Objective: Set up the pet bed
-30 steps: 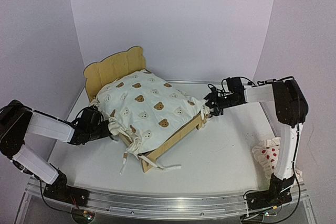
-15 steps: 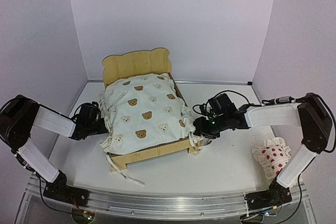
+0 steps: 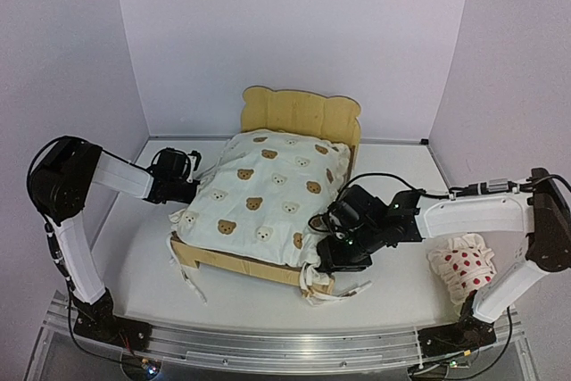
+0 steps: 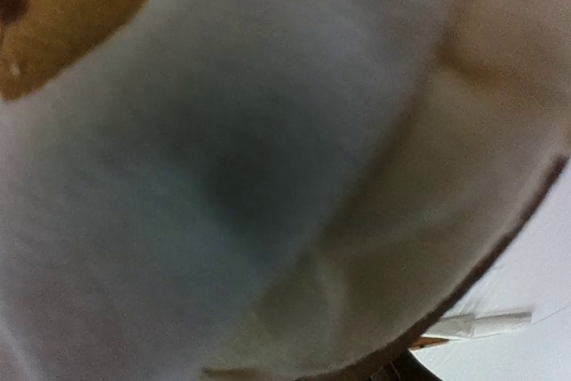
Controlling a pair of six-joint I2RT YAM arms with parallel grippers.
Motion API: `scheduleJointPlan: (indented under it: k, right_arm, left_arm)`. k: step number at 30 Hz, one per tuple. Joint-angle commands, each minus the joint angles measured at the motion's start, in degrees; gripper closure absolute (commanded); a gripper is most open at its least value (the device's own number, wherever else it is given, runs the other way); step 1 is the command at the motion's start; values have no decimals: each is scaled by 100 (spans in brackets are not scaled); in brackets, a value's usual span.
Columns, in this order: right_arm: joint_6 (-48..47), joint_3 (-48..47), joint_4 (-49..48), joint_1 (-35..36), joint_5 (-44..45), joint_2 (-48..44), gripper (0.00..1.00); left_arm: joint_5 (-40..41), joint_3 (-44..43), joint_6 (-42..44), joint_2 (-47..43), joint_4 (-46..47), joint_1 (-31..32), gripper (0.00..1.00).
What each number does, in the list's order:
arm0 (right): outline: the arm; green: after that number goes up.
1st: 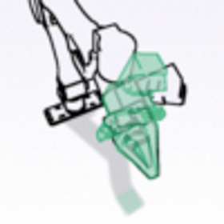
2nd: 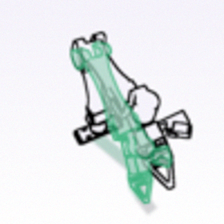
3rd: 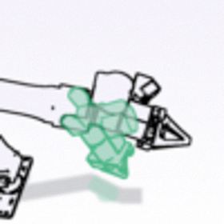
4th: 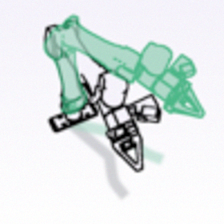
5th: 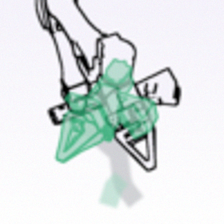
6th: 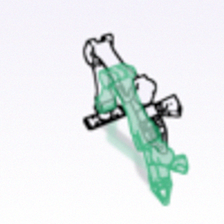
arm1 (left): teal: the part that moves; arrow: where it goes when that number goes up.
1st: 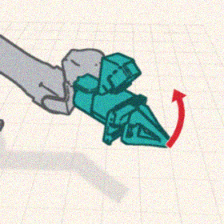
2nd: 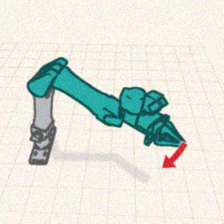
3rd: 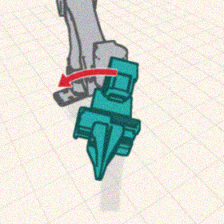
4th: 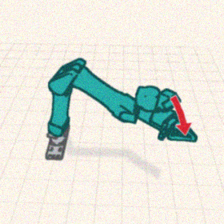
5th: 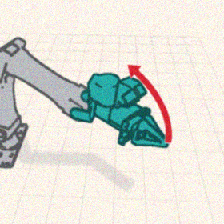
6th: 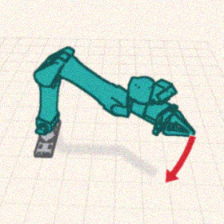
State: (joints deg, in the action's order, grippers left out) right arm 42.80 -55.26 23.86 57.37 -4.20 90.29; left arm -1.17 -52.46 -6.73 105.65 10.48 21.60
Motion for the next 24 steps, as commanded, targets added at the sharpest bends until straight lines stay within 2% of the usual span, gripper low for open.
scheduleJointPlan:
  k: [1, 3, 8, 12, 18, 21, 24]
  right_arm:
    - [-1026, -195, -1953, 943, -1294, 579, 46]
    - [-1209, -195, -1617, 953, -1080, 466, 45]
    - [-2078, -283, 313, 911, 810, -287, 38]
    - [-2507, -482, 1696, 730, 2347, -993, 24]
    - [-2984, -622, 2817, 567, 3956, -2048, 4]
    - [-3331, -874, 2844, 268, 4121, -2449, 2]
    - [-3723, -1600, 2786, -579, 3635, -2345, 2]
  left_arm:
    - [-1927, -774, 343, 380, -407, 1396, 41]
    - [-1295, -923, 337, 444, -556, 1389, 41]
    - [-256, -1364, 294, 537, -1111, 1143, 35]
    - [513, -1676, 289, 495, -1579, 984, 31]
    - [1192, -1942, 171, 150, -2098, 771, 25]
    - [1926, -2053, -194, -174, -2664, 766, 20]
    - [2343, -2157, -789, -533, -3449, 766, 16]
